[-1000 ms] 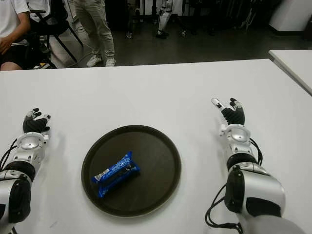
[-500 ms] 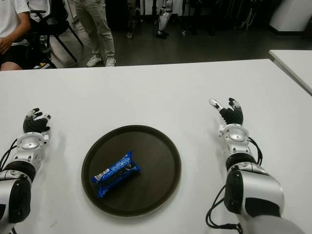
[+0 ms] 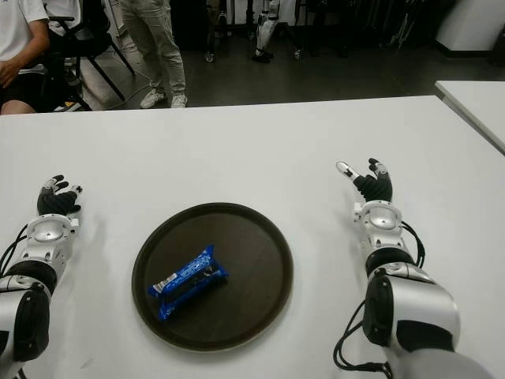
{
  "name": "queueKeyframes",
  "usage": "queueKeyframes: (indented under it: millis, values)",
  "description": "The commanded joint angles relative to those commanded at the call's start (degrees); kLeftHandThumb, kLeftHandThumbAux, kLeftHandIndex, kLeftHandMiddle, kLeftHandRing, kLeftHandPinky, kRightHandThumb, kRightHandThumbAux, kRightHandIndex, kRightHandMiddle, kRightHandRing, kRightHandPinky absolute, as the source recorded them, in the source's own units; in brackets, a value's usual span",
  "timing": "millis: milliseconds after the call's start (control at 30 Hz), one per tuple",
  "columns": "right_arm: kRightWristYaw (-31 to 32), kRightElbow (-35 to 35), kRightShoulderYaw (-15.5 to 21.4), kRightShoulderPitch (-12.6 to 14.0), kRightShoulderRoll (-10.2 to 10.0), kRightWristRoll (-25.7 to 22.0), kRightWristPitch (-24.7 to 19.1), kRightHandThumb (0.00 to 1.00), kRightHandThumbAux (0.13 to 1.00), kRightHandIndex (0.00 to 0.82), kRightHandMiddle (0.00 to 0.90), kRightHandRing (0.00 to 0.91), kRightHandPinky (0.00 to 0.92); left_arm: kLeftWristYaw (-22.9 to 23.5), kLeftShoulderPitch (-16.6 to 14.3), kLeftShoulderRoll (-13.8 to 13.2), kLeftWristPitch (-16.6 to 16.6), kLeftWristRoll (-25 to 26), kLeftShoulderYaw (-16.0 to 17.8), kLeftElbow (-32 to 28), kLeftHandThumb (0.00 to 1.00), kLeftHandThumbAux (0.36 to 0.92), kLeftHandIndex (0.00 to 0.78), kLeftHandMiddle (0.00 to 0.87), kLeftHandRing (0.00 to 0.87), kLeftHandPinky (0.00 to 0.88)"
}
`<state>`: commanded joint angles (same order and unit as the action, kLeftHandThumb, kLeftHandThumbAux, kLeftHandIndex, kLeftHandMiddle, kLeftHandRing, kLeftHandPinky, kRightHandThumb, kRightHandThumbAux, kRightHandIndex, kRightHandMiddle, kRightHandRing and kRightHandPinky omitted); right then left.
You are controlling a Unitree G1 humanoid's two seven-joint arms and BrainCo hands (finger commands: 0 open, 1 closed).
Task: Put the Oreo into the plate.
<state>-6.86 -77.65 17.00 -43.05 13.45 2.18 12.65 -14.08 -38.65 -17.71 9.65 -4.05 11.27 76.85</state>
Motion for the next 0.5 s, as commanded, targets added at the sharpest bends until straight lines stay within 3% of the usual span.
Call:
queueKeyframes:
  millis: [500]
  values:
    - [0.20, -0.08, 0.03, -0.05, 0.11, -0.10, -0.19, 0.000, 0.661, 0.128, 0.096, 0.069, 0.054, -0.28, -0.06, 0.09, 0.01, 0.07, 0.15, 0.06, 0.181, 0.632, 0.028, 0.149, 0.142, 0.101]
